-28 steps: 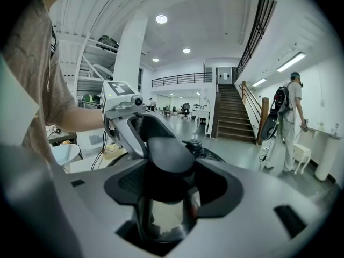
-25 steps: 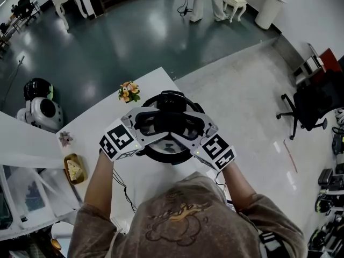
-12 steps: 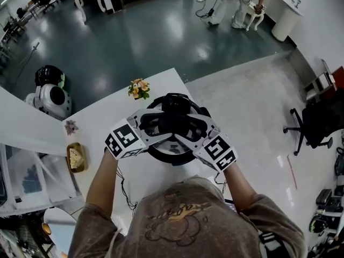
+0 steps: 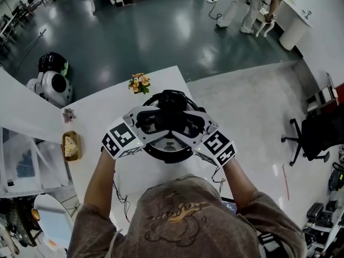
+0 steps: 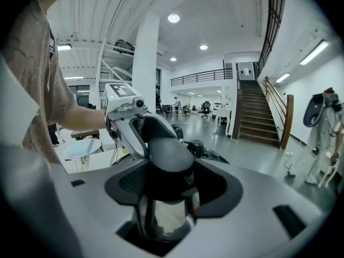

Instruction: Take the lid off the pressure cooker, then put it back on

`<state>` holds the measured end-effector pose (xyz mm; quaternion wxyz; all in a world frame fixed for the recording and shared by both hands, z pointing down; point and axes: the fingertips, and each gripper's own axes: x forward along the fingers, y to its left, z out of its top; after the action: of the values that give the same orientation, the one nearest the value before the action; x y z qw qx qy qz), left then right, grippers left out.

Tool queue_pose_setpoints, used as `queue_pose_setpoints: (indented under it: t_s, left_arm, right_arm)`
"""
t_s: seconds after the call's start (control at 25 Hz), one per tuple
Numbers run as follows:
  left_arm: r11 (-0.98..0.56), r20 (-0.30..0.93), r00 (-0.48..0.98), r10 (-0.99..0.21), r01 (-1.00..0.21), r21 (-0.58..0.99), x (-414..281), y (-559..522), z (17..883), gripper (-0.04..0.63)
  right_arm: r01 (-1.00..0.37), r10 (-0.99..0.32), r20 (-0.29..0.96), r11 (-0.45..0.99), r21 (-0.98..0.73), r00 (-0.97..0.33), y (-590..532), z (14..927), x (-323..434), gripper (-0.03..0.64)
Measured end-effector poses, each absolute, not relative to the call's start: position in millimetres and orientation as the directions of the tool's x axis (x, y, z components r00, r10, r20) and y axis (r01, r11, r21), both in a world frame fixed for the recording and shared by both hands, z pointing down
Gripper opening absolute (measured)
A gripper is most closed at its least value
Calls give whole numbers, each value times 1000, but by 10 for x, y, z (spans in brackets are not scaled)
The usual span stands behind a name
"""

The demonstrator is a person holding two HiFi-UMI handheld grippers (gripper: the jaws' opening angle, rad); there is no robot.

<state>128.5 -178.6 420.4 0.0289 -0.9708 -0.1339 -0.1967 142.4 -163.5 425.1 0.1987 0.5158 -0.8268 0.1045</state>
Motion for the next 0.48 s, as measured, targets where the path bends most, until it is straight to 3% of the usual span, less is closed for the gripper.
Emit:
queue_pose_setpoints:
  t_s: [0.48]
  left_arm:
    - [-999, 395, 918, -25, -35, 19, 1227, -1803, 4212, 272]
  right_arm:
    - [-723, -660, 441, 690, 37, -608, -1708, 4268, 1421, 256]
